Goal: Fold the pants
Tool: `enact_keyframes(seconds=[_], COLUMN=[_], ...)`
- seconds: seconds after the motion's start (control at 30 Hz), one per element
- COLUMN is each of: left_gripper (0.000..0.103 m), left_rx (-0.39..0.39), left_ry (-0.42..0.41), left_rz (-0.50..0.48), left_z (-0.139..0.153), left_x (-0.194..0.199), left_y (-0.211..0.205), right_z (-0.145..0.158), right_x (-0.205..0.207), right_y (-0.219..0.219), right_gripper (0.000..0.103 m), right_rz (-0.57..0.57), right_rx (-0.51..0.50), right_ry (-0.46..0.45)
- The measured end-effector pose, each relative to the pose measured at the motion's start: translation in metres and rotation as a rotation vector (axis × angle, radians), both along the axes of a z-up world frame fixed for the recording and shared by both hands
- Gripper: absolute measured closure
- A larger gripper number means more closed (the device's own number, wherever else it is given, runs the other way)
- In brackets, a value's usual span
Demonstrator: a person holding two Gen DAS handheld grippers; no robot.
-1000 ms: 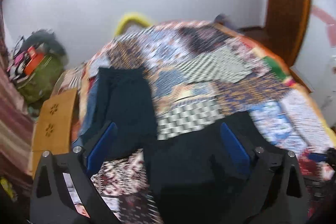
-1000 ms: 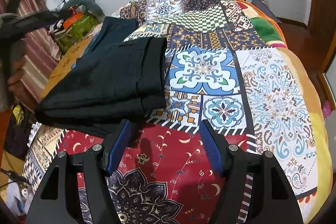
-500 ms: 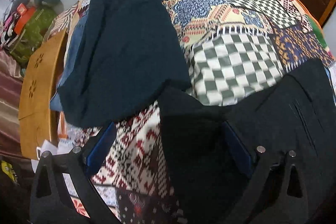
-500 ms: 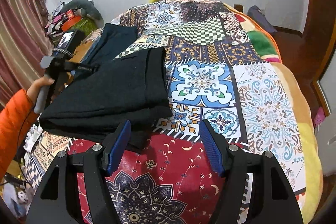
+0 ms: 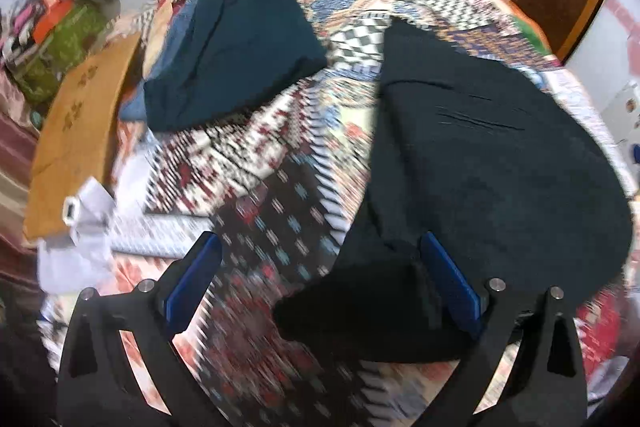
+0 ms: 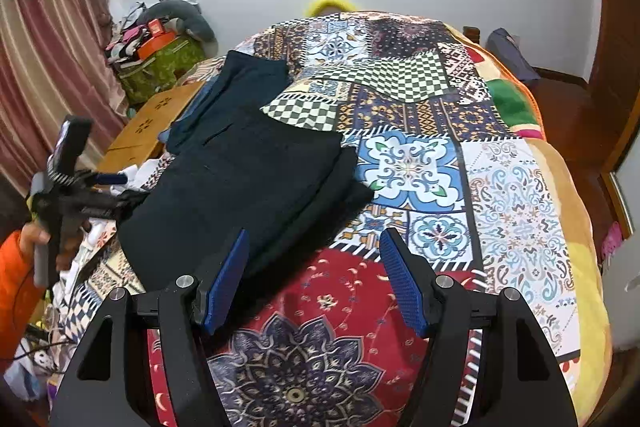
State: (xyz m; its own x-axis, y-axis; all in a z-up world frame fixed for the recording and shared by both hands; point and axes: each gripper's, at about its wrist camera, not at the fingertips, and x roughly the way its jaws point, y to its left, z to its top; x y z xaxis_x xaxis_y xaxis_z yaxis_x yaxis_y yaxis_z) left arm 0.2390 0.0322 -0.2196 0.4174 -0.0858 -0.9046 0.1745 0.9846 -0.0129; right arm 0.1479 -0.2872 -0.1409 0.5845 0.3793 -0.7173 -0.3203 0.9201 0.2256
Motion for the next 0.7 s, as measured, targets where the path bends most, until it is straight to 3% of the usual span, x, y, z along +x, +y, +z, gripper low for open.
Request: enact_keyframes(seconds=[0.13, 0.33, 0.47, 0.57, 0.7], left_gripper=[0.002, 0.002, 0.002, 0.002, 0.005], left_rx=[-0.072, 0.038, 0.044, 0.035, 0.124], left_ry=[-0.014, -0.118, -0.135, -0.138, -0.157], left_rz=[0.003, 0.009, 0.028, 0.052, 0.131], left_z=[0.008, 0.014, 0.012, 0.016, 0.024], left_x=[-0.021, -0.036, -0.045, -0.049, -0.044], left_y=[-0.009, -0.021, -0.009, 0.003, 0.019], right_z=[-0.003, -0.023, -0.041, -0.038, -0.031], right_x=[-0.001, 0.005, 0.005, 0.001, 0.001], right_y=[0.004, 0.017, 0.011, 0.0, -0.016], right_gripper=[0.039, 0.04, 0.046, 0.054, 0.055], right_rz=[0.015, 0.039, 0.044, 0.018, -0.018], right_rx=[0.017, -0.005, 0.022, 0.012, -0.012], right_ry=[0.015, 0.057, 0.096, 0.082, 0.076])
